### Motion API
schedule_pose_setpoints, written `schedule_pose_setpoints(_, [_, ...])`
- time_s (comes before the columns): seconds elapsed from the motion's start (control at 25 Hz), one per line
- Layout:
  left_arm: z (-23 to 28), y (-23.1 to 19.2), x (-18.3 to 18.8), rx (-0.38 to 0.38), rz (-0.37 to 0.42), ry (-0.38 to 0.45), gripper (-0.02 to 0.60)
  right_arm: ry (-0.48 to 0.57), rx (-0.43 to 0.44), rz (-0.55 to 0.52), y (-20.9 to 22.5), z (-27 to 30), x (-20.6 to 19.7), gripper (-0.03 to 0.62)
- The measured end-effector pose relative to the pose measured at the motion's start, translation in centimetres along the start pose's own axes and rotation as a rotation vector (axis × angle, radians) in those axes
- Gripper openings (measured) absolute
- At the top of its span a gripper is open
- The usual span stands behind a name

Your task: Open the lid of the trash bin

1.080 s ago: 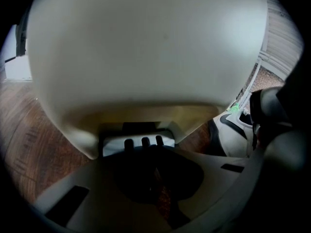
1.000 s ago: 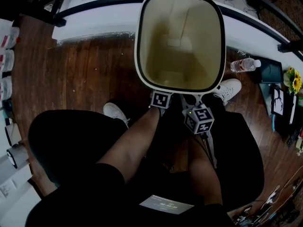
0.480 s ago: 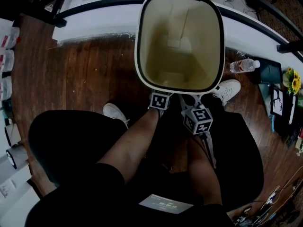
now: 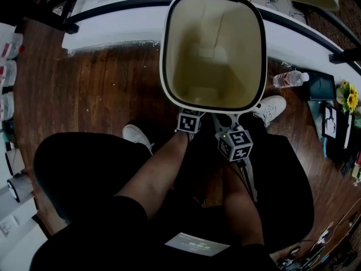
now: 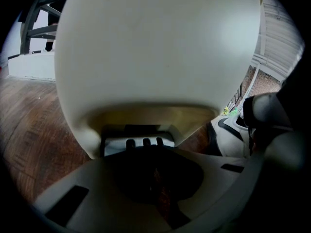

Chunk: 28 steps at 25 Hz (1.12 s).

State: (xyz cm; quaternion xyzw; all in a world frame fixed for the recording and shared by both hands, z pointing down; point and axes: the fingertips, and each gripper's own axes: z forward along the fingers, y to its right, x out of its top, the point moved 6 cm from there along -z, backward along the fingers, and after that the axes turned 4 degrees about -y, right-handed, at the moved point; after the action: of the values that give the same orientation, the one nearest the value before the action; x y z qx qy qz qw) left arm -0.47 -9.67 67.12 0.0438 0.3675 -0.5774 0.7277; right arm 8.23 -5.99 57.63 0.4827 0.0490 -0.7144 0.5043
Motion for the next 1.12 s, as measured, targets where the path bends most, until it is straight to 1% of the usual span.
schedule_pose_setpoints(0.32, [-0.4, 0.1, -0.1, -0.011, 0.003, 0.044, 0.035, 0.005, -0.004, 0.0, 0.1, -0.1, 0.1, 0.015])
schedule_pose_setpoints(0.56, [-0.3, 0.0, -0.7, -0.039, -0.019, 0.065, 0.037, 0.008, -0.003, 0.0, 0.0, -0.1, 0.0, 0.015])
schedule_pose_setpoints(0.76, [-1.1, 0.1, 0.1, -0.042, -0.038, 0.117, 0.035, 0.017, 0.0, 0.005, 0.2, -0.1, 0.2, 0.015])
schedule_pose_setpoints(0.84, [-1.6, 0.8, 0.5, -0.052, -0.01, 0.12, 0.037, 0.023, 0.004, 0.007, 0.1, -0.3, 0.3, 0.015])
schedule_pose_setpoints(0.92, [-2.5, 1.6, 0.8, -0.08, 0.038, 0.117, 0.037, 0.025, 0.017, 0.005, -0.4, -0.6, 0.4, 0.015])
schedule_pose_setpoints(1.12, [-6.8, 4.1, 1.1, -0.136, 0.097, 0.112, 0.038, 0.04, 0.069, -0.057, -2.6, -2.5, 1.4, 0.015])
